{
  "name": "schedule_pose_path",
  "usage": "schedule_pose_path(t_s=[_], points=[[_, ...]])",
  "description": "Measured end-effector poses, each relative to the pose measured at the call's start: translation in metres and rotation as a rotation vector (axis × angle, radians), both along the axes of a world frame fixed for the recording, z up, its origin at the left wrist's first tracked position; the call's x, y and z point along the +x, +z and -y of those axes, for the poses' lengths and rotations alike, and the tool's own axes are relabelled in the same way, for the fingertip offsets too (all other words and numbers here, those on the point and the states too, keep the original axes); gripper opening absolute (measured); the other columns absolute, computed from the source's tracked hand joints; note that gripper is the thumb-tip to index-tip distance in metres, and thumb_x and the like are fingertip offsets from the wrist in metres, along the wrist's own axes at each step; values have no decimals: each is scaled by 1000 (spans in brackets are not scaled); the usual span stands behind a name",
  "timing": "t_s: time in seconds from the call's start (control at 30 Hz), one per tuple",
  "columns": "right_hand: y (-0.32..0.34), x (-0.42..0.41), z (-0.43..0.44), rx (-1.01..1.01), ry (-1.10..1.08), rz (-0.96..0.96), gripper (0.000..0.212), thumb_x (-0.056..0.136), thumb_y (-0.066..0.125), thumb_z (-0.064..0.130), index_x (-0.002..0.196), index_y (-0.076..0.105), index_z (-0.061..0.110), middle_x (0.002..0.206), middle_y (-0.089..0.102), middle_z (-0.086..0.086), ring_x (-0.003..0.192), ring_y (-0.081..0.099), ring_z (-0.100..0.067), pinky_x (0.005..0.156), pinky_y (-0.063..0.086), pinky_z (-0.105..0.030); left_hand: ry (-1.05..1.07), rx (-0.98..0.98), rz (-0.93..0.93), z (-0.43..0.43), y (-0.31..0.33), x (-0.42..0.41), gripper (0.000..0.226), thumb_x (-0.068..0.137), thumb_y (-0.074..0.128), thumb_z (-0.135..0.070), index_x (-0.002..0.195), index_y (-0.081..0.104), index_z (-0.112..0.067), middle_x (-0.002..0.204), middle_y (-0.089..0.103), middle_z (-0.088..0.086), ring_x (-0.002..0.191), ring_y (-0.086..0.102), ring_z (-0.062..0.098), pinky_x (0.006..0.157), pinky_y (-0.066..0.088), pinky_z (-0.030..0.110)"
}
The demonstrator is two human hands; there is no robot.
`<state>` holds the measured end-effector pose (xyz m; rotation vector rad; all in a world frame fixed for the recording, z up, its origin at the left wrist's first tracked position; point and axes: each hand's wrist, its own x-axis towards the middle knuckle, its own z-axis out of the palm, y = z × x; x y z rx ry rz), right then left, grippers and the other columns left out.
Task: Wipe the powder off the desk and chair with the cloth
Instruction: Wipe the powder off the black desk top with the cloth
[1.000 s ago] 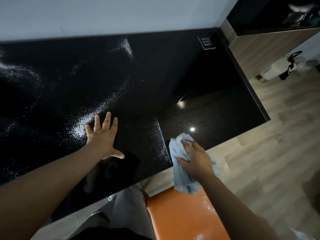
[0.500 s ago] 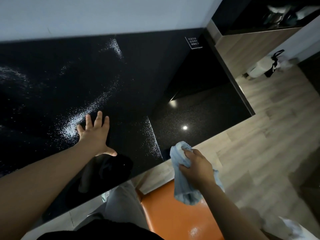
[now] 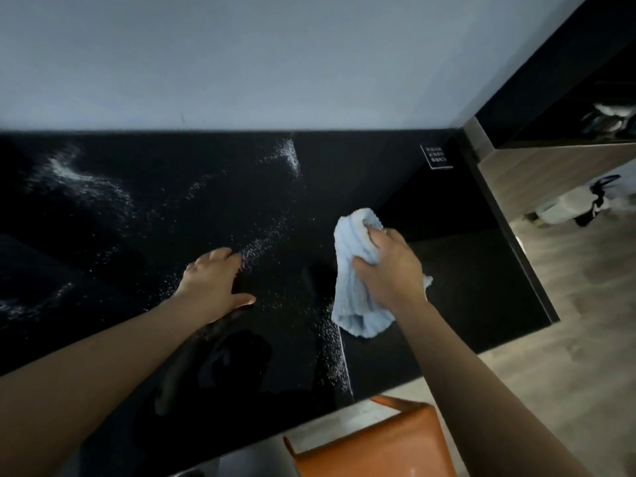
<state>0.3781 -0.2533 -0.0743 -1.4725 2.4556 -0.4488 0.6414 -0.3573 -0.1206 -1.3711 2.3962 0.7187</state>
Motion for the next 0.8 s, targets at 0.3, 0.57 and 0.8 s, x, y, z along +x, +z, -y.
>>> schedule_pose_path(t_s=[0.3,0.57,0.8], points=[[-1,-22,170,-76,130,12,42,81,63,33,122,58,22,111,54,4,94,56,-16,80,48,-34,157,2,72,77,-13,2,96,81,57,-66,152,13,-20,159,9,5,147,8,28,119,18,47],[-33,-42,294,-29,212,-28,41,82,64,34,120,58,20,112,55,-1,93,56,-20,73,39,-29,198,-13,163,123,-45,0,106,77,45,-78,152,-10,-28,158,-22,2,146,-14,36,116,12,59],[-68,-42,349,15,274,-5,39,83,63,31,120,59,20,110,57,1,96,56,-20,74,46,-32,206,-9,212,127,-56,-2,123,63,51,-85,149,-19,-31,154,-33,-2,143,-24,35,114,6,61]])
